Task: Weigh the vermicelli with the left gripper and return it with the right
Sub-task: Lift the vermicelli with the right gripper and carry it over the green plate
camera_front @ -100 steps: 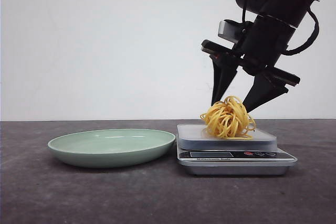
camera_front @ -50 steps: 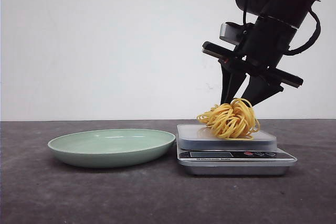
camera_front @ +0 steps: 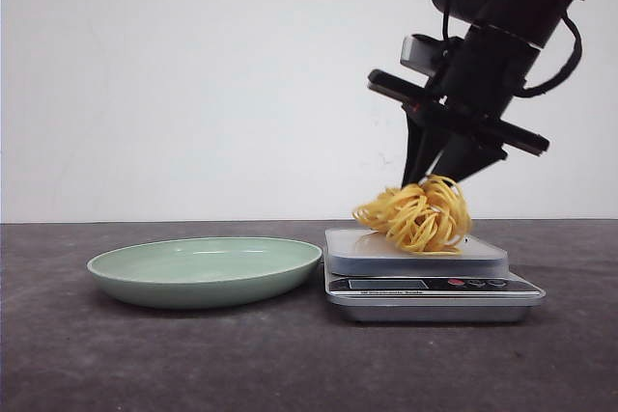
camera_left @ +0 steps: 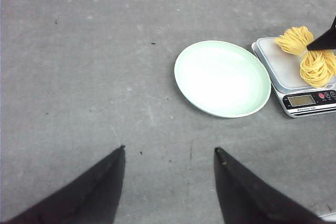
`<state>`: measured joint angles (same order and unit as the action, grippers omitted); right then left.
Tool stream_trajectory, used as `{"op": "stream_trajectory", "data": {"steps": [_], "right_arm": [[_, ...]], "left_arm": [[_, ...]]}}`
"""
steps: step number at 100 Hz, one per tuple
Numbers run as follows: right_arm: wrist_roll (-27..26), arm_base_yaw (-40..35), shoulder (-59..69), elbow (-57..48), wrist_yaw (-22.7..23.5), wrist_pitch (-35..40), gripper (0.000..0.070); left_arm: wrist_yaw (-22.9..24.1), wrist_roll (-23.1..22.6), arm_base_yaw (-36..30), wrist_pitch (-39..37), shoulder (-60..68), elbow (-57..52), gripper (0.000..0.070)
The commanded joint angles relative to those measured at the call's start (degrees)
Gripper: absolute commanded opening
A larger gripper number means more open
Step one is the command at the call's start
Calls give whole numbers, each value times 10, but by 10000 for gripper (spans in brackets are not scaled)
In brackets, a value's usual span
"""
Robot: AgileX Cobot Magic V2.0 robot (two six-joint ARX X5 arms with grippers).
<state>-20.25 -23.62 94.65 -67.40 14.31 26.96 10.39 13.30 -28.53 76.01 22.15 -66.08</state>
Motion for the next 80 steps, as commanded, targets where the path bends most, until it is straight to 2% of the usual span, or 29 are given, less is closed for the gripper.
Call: {"op": "stream_trajectory", "data": {"steps": [1, 18, 35, 59, 80], "right_arm": [[-1, -10, 2, -32, 14, -9, 0], [19, -27, 2, -102, 53, 35, 0], [16, -64, 2, -143, 71, 30, 0], [-16, -131, 22, -145, 48, -31, 0], [-47, -158, 75, -145, 48, -86, 0]], "left_arm": [[2, 2, -3, -6, 2, -7, 307], [2, 2, -3, -6, 2, -7, 307], [2, 2, -3, -6, 2, -7, 307], [2, 2, -3, -10, 2, -7, 307], [2, 2, -3, -5, 2, -7, 307]]}}
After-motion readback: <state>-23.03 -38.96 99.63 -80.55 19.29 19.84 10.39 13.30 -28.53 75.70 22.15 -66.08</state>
